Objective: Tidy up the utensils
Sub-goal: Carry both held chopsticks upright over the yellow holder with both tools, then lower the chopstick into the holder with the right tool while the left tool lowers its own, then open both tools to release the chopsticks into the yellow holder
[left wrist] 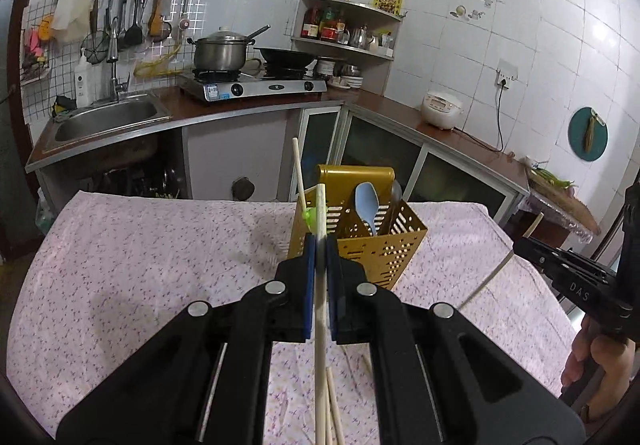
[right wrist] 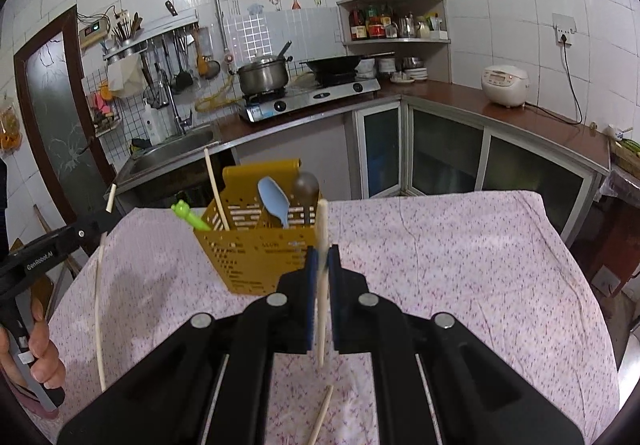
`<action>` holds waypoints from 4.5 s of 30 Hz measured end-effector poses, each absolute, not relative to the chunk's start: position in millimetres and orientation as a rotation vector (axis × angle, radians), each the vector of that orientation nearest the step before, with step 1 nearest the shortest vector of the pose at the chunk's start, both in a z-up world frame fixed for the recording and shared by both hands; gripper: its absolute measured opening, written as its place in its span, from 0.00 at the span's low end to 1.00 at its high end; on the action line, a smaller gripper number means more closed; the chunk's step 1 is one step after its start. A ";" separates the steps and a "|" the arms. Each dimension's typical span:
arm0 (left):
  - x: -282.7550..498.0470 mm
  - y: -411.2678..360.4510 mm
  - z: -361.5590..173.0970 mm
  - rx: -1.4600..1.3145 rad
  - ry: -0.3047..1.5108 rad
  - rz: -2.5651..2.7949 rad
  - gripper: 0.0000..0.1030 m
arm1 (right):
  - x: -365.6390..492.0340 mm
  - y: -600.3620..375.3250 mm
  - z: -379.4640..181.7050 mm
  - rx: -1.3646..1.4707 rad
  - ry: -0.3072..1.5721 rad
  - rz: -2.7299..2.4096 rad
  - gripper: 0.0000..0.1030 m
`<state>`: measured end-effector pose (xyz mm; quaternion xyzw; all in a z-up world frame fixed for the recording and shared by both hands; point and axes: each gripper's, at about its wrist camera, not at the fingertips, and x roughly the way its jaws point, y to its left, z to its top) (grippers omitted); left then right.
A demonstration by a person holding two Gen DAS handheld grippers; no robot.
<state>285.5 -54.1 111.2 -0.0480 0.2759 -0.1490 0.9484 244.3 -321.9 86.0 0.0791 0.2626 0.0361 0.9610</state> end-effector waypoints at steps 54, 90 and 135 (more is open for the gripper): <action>346.1 -93.0 203.5 -0.100 0.276 -0.356 0.04 | 309.6 -308.5 183.0 0.115 0.421 0.095 0.06; 426.3 -115.2 158.1 -0.131 0.121 -0.327 0.04 | 371.0 -302.7 144.0 0.088 0.499 0.098 0.06; 357.6 -61.3 94.7 -0.083 0.490 -0.239 0.96 | 311.9 -316.8 93.2 0.161 0.528 0.113 0.74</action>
